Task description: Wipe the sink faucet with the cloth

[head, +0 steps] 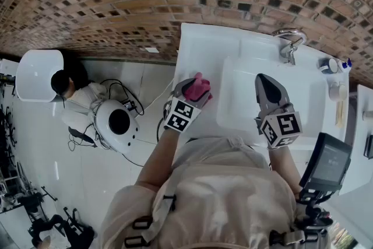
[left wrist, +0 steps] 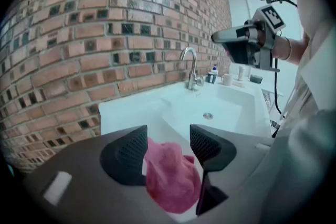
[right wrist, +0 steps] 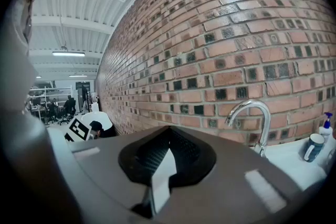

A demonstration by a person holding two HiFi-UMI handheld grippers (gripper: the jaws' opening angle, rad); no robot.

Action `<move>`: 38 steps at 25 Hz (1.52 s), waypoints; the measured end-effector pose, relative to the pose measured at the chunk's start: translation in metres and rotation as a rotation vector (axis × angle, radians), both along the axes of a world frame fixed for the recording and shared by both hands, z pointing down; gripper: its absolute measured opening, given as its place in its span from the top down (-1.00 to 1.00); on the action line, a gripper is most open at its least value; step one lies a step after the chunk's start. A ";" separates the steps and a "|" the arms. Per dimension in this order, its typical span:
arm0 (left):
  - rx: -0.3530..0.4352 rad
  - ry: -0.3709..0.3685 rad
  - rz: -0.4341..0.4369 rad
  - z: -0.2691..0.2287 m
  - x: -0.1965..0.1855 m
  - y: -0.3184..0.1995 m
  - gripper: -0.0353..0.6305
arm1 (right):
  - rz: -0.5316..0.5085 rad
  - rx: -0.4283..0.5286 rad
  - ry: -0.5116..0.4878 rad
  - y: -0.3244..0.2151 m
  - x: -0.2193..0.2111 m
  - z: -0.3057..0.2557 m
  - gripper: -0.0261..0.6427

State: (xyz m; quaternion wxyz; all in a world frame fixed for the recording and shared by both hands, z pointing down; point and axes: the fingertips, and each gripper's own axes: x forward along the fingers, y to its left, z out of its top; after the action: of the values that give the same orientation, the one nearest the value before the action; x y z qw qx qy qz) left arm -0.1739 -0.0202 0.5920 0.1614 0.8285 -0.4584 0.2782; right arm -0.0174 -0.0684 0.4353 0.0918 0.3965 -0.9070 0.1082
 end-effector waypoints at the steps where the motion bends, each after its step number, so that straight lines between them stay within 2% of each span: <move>1: -0.037 -0.013 0.009 0.014 -0.001 0.003 0.20 | 0.006 -0.005 0.002 0.000 0.000 0.001 0.97; 5: -0.160 -0.087 0.054 0.058 -0.004 0.015 0.20 | 0.023 -0.022 0.008 -0.002 0.002 0.005 0.97; 11: -0.251 -0.205 0.092 0.096 -0.011 0.010 0.21 | 0.033 -0.043 0.023 -0.004 0.007 0.012 0.97; 16: -0.269 -0.206 0.103 0.109 -0.010 0.000 0.22 | 0.056 -0.053 0.025 -0.008 0.015 0.016 0.97; 20: -0.278 -0.246 0.144 0.107 -0.008 -0.006 0.44 | 0.061 -0.057 0.012 -0.010 0.020 0.016 0.97; 23: -0.267 -0.225 0.148 0.102 -0.006 -0.009 0.53 | 0.068 -0.046 0.006 -0.011 0.025 0.013 0.97; 27: -0.157 -0.157 0.122 0.067 0.004 -0.033 0.56 | 0.103 -0.030 -0.009 -0.016 0.040 0.009 0.97; 31: 0.029 0.004 0.093 -0.011 0.033 -0.078 0.56 | 0.131 -0.026 -0.023 -0.016 0.055 0.007 0.97; 34: 0.155 0.094 0.141 -0.073 0.066 -0.111 0.55 | 0.166 -0.024 -0.032 -0.017 0.067 0.005 0.97; 38: 0.278 0.129 0.246 -0.135 0.123 -0.148 0.55 | 0.210 -0.022 -0.036 -0.021 0.093 0.003 0.97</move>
State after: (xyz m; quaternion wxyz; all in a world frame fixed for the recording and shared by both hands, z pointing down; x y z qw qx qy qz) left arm -0.0509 -0.1681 0.4570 0.0394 0.9086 -0.3765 0.1765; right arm 0.0760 -0.0898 0.4379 0.0679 0.4865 -0.8606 0.1341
